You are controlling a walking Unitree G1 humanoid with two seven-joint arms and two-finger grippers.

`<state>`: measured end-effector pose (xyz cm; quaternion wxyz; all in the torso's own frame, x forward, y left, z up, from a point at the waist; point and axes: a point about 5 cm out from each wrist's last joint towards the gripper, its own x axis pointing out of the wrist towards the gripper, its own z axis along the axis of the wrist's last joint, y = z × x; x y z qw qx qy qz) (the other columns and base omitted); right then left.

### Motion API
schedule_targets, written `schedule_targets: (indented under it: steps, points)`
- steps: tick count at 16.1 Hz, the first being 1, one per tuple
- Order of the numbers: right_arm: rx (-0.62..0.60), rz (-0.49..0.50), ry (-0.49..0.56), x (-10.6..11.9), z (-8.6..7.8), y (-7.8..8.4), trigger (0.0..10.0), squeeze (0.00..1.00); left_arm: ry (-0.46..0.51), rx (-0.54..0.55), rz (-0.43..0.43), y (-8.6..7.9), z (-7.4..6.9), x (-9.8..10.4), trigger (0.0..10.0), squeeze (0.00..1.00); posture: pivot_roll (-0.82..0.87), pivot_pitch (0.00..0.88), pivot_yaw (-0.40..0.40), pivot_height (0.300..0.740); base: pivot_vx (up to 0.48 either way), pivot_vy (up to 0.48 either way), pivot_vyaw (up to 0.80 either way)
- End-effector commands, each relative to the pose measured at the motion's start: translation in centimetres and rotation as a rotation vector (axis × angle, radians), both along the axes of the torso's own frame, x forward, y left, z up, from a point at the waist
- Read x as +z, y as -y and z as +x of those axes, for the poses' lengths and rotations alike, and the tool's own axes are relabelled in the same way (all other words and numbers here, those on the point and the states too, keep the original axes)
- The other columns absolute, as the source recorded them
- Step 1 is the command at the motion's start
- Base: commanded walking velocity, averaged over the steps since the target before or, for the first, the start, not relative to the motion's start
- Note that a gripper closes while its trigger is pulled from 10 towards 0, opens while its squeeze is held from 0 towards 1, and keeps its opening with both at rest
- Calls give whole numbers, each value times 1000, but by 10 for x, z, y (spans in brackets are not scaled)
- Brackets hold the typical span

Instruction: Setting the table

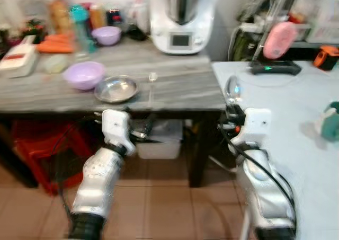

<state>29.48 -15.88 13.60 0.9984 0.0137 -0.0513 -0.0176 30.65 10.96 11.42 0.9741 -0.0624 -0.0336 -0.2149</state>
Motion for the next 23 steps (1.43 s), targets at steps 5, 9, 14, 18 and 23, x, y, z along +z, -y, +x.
schedule_targets:
  steps: [5,9,14,18,23]
  points:
    - [16,9,34,7,2,-8,10000,0,-1,48,26,-13,5,3,10000,0,-50,0,-2,740,0,0,0]
    - [20,8,36,8,3,-9,10000,0,3,49,29,-13,5,4,10000,0,-47,0,-4,740,0,274,0]
    - [23,7,39,8,3,-9,10000,0,1,46,33,-13,5,3,10000,0,-43,0,-5,740,0,318,0]
    - [23,6,41,9,3,-9,10000,0,4,45,35,-13,5,4,10000,0,-43,0,-5,740,0,326,0]
    - [22,7,39,8,3,-9,10000,0,4,46,38,-13,5,4,10000,0,-45,0,-4,740,0,347,0]
